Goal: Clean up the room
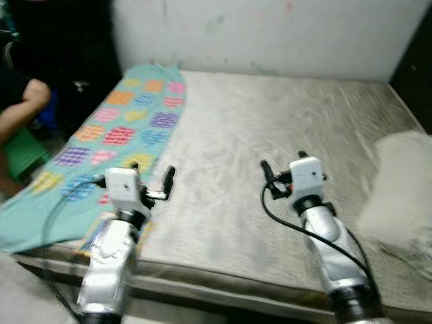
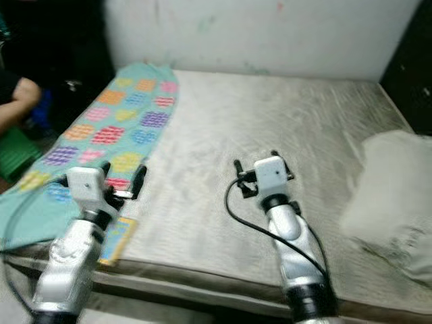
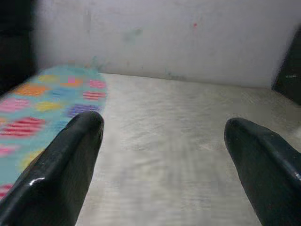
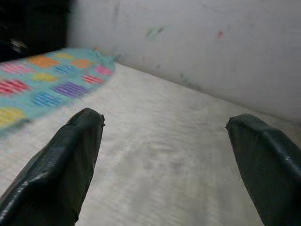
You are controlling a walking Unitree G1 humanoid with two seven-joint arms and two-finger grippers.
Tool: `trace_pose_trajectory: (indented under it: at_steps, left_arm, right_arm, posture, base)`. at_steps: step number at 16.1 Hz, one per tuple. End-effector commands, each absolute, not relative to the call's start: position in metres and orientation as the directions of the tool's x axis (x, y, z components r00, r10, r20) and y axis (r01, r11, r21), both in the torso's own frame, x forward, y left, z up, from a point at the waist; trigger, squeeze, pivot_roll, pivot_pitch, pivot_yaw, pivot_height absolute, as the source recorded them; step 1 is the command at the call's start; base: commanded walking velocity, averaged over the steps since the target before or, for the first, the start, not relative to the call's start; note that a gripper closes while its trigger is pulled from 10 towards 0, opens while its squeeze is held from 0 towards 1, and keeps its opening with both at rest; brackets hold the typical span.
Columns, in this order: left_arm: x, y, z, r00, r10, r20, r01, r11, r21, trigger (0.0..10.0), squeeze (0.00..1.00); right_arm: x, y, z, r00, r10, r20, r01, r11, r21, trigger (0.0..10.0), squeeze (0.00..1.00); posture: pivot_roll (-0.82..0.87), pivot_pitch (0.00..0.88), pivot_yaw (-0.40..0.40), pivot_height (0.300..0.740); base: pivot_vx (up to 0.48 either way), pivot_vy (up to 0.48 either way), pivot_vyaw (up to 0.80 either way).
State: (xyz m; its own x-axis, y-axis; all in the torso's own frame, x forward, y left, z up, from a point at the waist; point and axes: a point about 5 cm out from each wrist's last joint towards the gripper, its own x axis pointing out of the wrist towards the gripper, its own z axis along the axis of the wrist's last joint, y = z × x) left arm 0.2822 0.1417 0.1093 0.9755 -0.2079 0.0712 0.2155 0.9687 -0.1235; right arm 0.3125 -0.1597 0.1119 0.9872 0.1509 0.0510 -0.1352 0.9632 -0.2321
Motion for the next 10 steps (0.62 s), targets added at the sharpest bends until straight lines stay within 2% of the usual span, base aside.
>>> trace_pose_trajectory:
  at_steps: [1, 10]
  left_arm:
    - [0.2835, 0.1474, 0.1145, 0.976, -0.201, 0.085, 0.209, 0.973, -0.096, 10.0, 0.00]
    - [0.2837, 0.1476, 0.1146, 0.976, -0.200, 0.084, 0.208, 0.974, -0.092, 10.0, 0.00]
  right_arm:
    - [0.3149, -0.1576, 0.1183, 0.985, 0.154, 0.077, -0.134, 0.966, -0.220, 10.0, 0.00]
    - [0.3161, -0.1588, 0.1181, 0.986, 0.151, 0.073, -0.133, 0.969, -0.210, 10.0, 0.00]
  posture:
    - [-0.08, 0.000, 0.034, 0.740]
    - [-0.08, 0.000, 0.034, 0.740]
  base:
    - [0.000, -0.412, 0.00]
    - [0.000, -0.410, 0.00]
